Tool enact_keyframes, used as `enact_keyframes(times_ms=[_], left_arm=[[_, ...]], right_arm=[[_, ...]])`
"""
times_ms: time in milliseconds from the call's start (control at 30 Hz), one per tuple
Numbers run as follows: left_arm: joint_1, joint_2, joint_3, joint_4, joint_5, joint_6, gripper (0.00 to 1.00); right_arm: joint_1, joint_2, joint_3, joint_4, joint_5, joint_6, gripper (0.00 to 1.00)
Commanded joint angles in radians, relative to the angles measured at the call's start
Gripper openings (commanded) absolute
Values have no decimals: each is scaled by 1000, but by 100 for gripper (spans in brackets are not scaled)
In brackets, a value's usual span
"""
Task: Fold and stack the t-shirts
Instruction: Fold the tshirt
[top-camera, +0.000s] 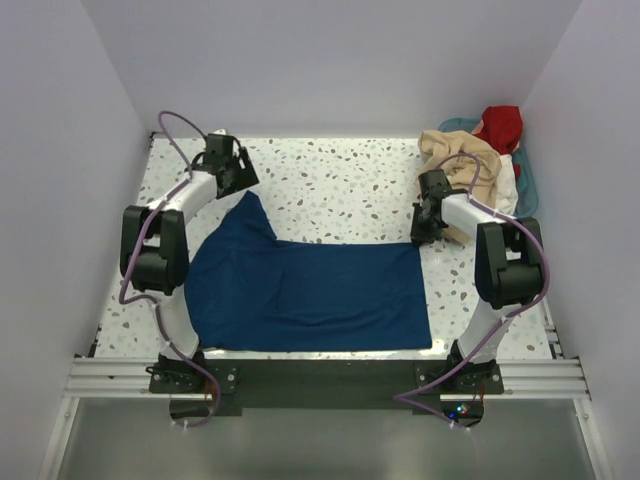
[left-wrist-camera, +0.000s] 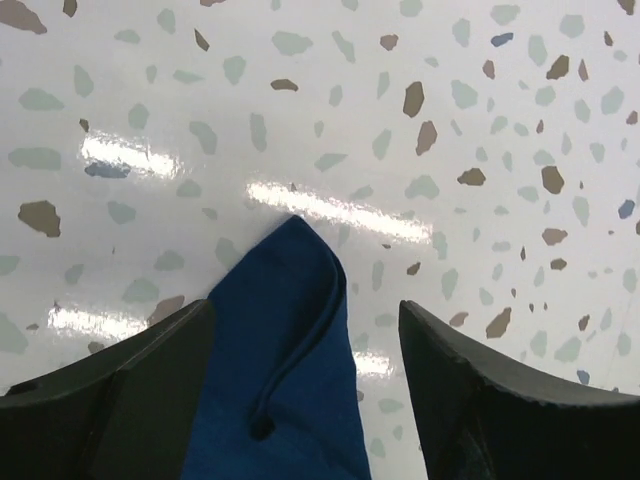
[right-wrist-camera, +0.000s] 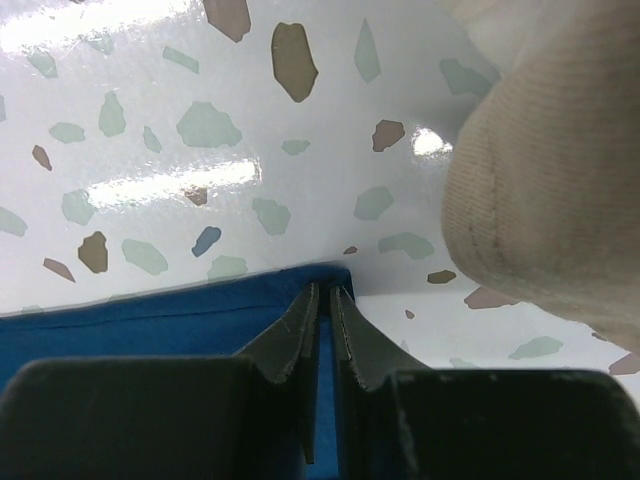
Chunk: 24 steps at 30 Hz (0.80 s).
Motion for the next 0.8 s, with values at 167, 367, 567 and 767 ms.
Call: enact_keyframes(times_ms=[167, 367, 567, 767], left_arm=[[13, 182, 203, -33, 45, 63, 70], [13, 220, 199, -23, 61, 60, 67], [10, 260, 231, -33, 52, 81, 63], [10, 288, 243, -53, 18, 118, 58]], right_arm=[[-3, -24, -19, -13, -4, 6, 9], [-5, -25, -19, -16, -12, 10, 9], [-3, -24, -12, -19, -16, 10, 9], [-3, -21, -12, -15, -30, 17, 9]])
